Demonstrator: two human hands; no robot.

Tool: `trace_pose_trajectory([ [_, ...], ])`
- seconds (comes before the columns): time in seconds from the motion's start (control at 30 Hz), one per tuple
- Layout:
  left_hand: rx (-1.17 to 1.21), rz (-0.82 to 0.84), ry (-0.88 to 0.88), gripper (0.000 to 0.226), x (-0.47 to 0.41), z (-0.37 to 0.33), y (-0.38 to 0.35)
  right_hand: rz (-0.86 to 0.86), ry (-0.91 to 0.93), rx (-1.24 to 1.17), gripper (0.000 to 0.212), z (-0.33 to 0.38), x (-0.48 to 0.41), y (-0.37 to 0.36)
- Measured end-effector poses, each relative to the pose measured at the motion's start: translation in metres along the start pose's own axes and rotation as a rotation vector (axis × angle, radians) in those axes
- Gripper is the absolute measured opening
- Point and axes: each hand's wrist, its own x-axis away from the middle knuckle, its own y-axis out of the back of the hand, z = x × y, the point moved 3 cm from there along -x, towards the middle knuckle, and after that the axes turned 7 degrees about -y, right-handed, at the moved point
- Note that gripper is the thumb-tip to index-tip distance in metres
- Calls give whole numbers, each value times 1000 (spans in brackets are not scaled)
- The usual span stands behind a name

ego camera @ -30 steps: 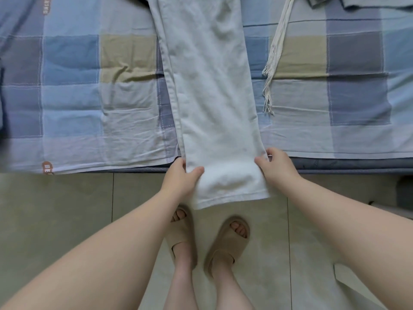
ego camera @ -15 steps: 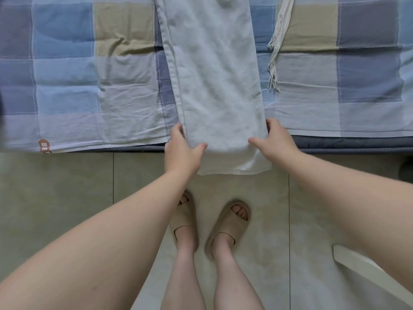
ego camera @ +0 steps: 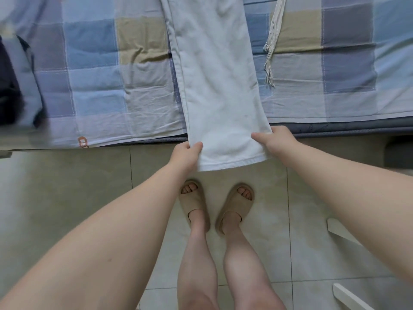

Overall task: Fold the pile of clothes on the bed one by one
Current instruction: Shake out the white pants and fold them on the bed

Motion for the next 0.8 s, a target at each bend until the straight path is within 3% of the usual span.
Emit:
trace_pose_trajectory([
  [0.13, 103, -6, 50, 23, 57, -31, 33, -31, 3, -184, 29, 25, 74, -1],
  [0.43, 113, -26, -2, 26, 203, -74, 105, 16, -7, -437, 3, 33, 250, 4],
  [0.6, 83, -26, 64, 27, 282, -35, 105, 24, -70, -491, 11, -16, 322, 5],
  [0.8, -86, 77, 161, 34, 374, 64, 85, 55, -239, -505, 14, -125, 392, -8],
])
